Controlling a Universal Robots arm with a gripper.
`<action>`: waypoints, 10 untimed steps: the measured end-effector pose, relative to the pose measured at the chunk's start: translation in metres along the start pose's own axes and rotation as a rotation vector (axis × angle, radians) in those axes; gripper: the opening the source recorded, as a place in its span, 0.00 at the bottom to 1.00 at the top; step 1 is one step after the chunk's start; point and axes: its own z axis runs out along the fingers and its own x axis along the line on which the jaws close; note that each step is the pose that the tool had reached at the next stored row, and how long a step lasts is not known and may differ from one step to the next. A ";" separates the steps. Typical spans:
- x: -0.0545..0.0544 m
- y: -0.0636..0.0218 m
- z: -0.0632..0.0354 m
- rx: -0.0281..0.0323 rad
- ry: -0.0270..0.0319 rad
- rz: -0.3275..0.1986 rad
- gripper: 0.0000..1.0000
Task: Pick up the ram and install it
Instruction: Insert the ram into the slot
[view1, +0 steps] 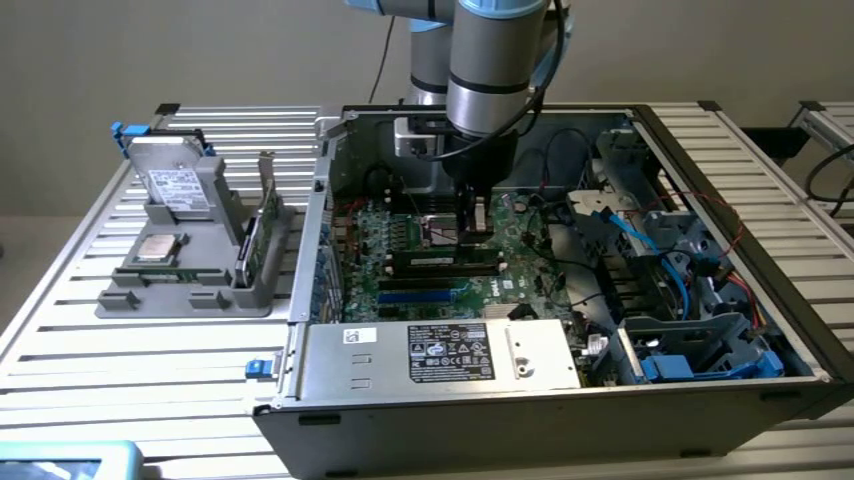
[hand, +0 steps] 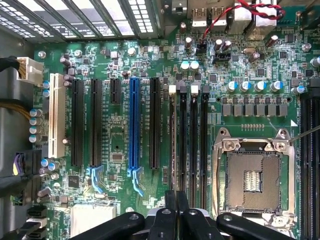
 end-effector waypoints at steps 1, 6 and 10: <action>0.000 0.0000 0.0001 0.0000 -0.0001 0.000 0.12; 0.000 0.0000 0.0005 0.0000 -0.0001 0.000 0.12; 0.000 -0.0001 0.0009 0.0000 -0.0002 0.000 0.12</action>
